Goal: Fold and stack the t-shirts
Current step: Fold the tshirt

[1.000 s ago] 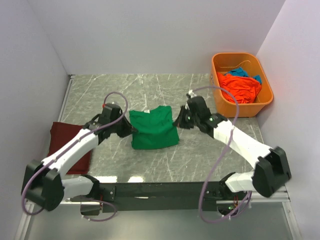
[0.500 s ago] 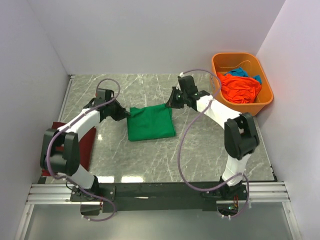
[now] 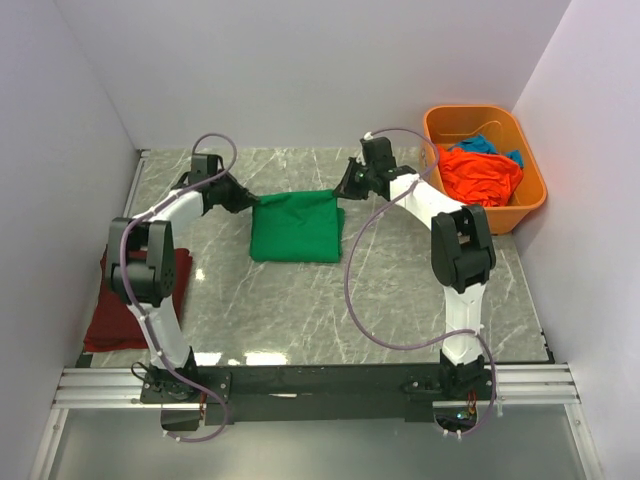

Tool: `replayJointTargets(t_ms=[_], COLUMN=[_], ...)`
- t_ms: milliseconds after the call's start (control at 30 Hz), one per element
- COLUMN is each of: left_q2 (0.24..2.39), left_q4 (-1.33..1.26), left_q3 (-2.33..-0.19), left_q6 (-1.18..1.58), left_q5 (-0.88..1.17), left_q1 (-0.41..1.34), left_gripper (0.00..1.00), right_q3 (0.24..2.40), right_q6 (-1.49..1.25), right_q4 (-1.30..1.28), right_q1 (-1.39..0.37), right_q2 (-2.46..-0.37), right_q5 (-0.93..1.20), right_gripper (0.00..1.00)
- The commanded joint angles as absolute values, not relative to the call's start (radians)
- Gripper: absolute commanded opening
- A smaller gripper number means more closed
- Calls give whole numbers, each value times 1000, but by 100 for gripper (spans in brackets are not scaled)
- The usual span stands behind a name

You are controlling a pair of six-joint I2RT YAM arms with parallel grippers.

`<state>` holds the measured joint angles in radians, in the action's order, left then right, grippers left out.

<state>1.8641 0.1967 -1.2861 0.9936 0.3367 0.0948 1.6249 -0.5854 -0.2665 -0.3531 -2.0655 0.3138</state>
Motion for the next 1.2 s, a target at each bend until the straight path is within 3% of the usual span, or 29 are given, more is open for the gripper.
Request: replayJointTargets(t_ms=[0, 300, 933, 1133, 1167], left_q2=[1929, 2029, 2062, 2161, 2175], left_q4=[132, 60, 11, 8, -18], left_q3=[-1374, -1457, -1505, -1613, -1626], left_q6=[963, 971, 994, 976, 973], left_q5=[385, 466, 503, 555, 563], left_q1=[89, 87, 95, 124, 126], left_gripper=[1, 2, 2, 10, 17], right_q3=[1690, 1672, 1464, 1390, 1379], right_q6=[-584, -609, -620, -637, -638], right_q4=[-226, -184, -152, -111, -101], right_q1=[-334, -304, -296, -268, -259], right_q2=[-2108, -2143, -1914, -1931, -1933], right_q5=[336, 368, 299, 291, 293], right_gripper=[0, 0, 0, 0, 0])
